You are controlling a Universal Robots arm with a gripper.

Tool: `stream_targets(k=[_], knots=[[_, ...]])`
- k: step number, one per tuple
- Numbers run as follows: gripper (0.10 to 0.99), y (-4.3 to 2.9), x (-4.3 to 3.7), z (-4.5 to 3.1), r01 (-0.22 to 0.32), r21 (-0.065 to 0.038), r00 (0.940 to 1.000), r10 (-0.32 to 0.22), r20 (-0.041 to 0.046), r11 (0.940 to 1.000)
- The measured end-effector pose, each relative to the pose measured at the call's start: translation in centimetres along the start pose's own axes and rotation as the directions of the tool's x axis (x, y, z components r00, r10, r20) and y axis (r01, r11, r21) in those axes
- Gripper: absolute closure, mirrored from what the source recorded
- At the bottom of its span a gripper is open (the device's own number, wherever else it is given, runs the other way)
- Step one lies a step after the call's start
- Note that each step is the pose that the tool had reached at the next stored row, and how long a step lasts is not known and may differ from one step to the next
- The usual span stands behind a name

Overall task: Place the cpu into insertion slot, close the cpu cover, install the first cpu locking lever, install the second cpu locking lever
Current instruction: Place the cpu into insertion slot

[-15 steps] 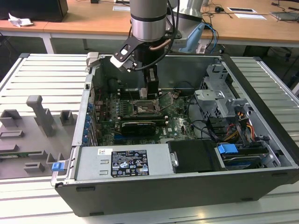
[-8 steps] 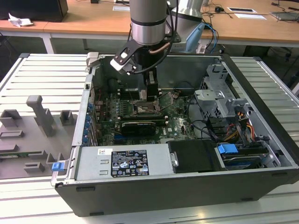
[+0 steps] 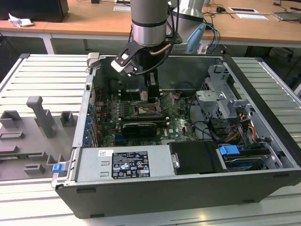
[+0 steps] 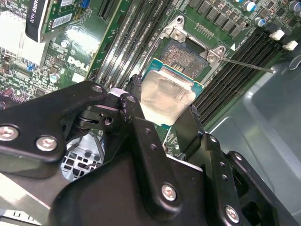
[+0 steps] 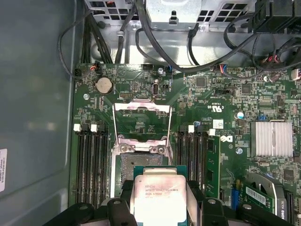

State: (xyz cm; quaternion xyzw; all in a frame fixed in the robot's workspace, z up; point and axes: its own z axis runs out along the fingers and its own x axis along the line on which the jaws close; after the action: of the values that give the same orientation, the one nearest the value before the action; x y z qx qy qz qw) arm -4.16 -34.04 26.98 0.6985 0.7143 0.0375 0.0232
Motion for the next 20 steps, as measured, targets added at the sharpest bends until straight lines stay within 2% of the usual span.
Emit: stream_targets(k=[3, 5, 8, 20], knots=[[0.557, 0.00, 0.22, 0.06, -0.002, 0.000, 1.0000, 0.002, 0.0005, 1.0000], [0.557, -0.04, 0.48, 0.63, -0.010, 0.000, 1.0000, 0.010, 0.0012, 1.0000], [0.557, -0.08, 0.48, 1.01, -0.010, 0.000, 0.9999, 0.010, 0.0012, 0.9999], [0.557, -0.12, 0.47, 1.50, -0.010, 0.000, 0.9999, 0.010, 0.0013, 0.9999]])
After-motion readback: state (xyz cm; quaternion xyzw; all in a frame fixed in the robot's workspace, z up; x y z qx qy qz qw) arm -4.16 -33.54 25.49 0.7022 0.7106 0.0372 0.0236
